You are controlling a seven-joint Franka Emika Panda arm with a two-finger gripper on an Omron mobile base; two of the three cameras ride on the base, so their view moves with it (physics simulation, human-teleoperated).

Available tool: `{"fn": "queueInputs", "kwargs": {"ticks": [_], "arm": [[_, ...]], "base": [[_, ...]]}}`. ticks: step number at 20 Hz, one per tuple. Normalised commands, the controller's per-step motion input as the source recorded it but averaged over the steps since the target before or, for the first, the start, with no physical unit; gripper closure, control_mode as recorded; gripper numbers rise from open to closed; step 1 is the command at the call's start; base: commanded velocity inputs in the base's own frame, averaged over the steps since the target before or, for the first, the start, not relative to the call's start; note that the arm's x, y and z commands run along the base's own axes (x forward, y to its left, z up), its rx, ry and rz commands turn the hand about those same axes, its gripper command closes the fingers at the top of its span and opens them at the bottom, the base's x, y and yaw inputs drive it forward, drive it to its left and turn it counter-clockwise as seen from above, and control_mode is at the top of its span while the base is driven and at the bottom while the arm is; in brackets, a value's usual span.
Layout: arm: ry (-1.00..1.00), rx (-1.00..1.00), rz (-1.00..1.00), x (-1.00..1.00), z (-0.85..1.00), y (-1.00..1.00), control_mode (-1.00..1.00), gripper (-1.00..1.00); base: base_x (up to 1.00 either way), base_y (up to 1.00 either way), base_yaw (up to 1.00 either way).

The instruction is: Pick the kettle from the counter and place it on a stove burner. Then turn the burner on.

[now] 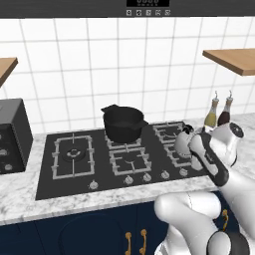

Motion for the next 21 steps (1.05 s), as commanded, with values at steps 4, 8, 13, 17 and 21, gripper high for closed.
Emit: {"fn": "queueInputs", "kwargs": {"ticks": [4,8,13,17,21], "arm": [[-0.37,0.18,-0.04,-0.82,1.00,-0.55,-1.00,-1.00],[-0.46,0.22,-0.02,-0.95,1.00,-0.80,-1.00,-1.00],[-0.51,0.28,0.00,-1.00,1.00,-1.00,-1.00,-1.00],[-0.53,0.30,0.00,-1.00,0.94,-1.00,-1.00,-1.00],[-0.53,0.29,0.00,-1.00,0.73,-1.00,-1.00,-1.00]], "base": [[0.00,0.00,0.00],[0.00,0.00,0.00],[0.00,0.00,0.00],[0.00,0.00,0.00],[0.00,0.00,0.00]]}}
